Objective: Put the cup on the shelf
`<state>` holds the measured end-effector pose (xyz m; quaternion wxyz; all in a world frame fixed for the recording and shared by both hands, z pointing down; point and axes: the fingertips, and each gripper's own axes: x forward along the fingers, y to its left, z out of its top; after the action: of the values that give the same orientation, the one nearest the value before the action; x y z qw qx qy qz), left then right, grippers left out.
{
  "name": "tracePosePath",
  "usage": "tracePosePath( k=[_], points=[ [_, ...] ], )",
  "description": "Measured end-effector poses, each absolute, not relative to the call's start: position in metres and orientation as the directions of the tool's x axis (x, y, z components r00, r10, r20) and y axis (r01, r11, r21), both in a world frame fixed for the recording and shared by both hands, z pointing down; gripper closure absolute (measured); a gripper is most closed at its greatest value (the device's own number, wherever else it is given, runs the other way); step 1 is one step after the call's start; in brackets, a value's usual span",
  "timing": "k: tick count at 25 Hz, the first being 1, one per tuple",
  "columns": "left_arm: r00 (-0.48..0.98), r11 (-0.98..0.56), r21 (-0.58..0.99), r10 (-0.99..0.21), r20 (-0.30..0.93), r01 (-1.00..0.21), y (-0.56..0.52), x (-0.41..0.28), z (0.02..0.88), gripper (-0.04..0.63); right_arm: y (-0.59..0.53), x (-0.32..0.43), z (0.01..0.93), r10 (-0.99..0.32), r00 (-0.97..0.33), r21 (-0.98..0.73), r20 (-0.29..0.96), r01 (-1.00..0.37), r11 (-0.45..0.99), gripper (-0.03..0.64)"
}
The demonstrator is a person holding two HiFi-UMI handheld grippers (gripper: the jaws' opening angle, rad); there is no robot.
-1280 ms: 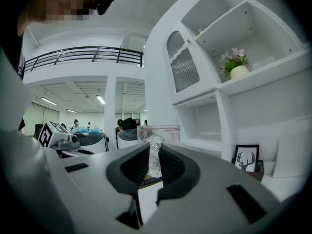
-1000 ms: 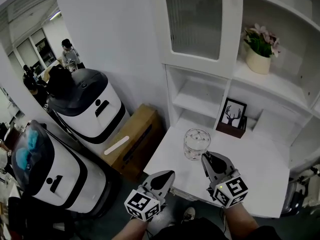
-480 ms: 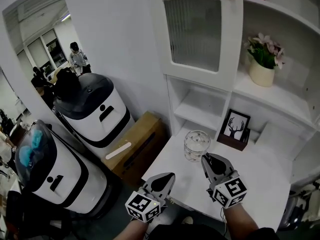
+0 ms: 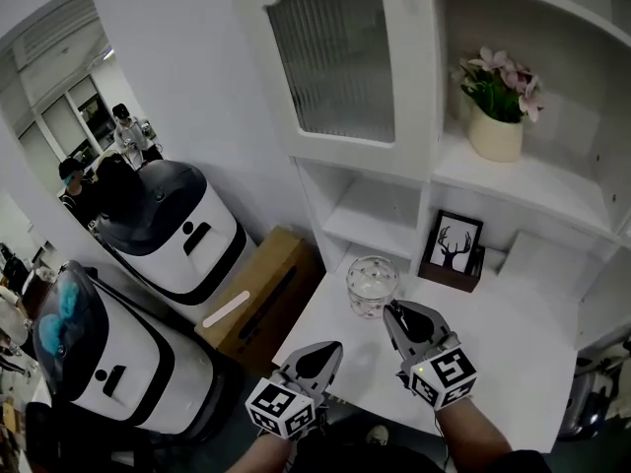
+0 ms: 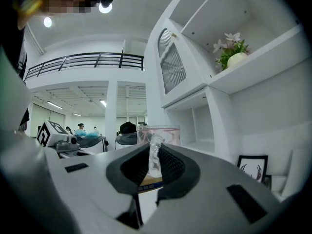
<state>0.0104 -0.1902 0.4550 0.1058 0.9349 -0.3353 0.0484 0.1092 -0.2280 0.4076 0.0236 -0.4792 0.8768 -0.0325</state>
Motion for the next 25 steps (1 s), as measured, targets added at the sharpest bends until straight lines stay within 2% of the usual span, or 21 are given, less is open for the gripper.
tracePosePath(
  k=[25],
  points=[
    [0.887, -0.873, 0.170, -0.433, 0.161, -0.457, -0.266, -0.008, 0.454, 0.591, -0.308, 0.099, 0.423, -0.945, -0.324, -0.077, 0.034, -0.944, 0.321, 0.588]
  ],
)
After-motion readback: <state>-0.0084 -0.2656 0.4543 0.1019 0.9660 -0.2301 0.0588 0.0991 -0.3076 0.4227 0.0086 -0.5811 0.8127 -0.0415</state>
